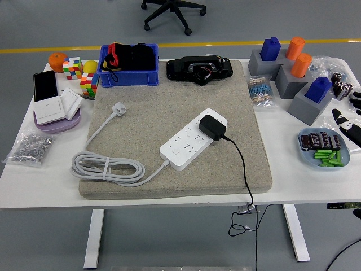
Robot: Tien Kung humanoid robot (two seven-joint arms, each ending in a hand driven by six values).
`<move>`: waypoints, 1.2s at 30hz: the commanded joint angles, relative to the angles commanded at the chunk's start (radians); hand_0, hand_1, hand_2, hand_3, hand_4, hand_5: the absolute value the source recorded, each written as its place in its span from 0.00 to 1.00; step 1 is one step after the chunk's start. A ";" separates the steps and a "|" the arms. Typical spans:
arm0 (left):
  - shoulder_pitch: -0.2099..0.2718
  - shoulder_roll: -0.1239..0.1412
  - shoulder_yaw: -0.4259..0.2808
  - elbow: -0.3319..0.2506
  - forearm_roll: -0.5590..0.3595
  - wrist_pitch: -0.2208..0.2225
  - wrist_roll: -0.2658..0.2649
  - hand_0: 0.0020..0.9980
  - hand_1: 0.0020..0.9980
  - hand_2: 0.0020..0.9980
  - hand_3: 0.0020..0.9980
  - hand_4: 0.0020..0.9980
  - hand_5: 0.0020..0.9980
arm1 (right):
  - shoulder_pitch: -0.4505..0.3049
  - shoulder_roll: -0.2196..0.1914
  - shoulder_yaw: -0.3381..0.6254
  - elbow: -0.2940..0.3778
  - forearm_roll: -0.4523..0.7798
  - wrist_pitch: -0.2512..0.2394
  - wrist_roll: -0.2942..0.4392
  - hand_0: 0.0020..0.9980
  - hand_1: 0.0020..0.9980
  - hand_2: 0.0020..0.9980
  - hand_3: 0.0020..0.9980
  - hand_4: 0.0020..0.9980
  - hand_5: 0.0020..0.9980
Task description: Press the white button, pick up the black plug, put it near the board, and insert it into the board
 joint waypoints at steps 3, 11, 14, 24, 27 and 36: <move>0.004 -0.002 -0.003 0.000 0.003 0.000 0.002 0.69 0.68 0.66 0.69 0.57 0.19 | 0.003 0.001 -0.001 0.001 -0.002 0.000 0.000 0.77 0.74 0.68 0.72 0.88 0.25; 0.008 -0.002 -0.016 0.000 0.018 0.000 0.006 0.69 0.68 0.66 0.69 0.57 0.19 | 0.004 0.002 -0.002 0.001 -0.005 0.000 -0.002 0.77 0.73 0.68 0.71 0.88 0.25; 0.003 -0.001 -0.007 0.000 0.007 0.001 0.002 0.69 0.68 0.66 0.69 0.57 0.19 | 0.003 0.002 -0.002 0.000 -0.006 0.002 -0.003 0.77 0.73 0.68 0.71 0.88 0.25; -0.007 0.000 0.013 0.000 -0.002 -0.003 0.001 0.69 0.68 0.66 0.69 0.57 0.19 | -0.005 -0.003 0.007 0.002 -0.009 0.004 -0.007 0.77 0.73 0.68 0.71 0.88 0.25; -0.012 0.005 0.019 0.000 -0.007 -0.003 -0.003 0.69 0.68 0.66 0.69 0.57 0.19 | -0.009 -0.004 0.015 0.003 -0.008 0.004 -0.008 0.77 0.73 0.68 0.71 0.88 0.25; -0.007 0.013 -0.007 0.000 0.033 -0.006 0.004 0.69 0.68 0.66 0.69 0.57 0.19 | -0.004 -0.005 -0.007 -0.005 -0.009 0.011 -0.011 0.77 0.72 0.68 0.71 0.88 0.25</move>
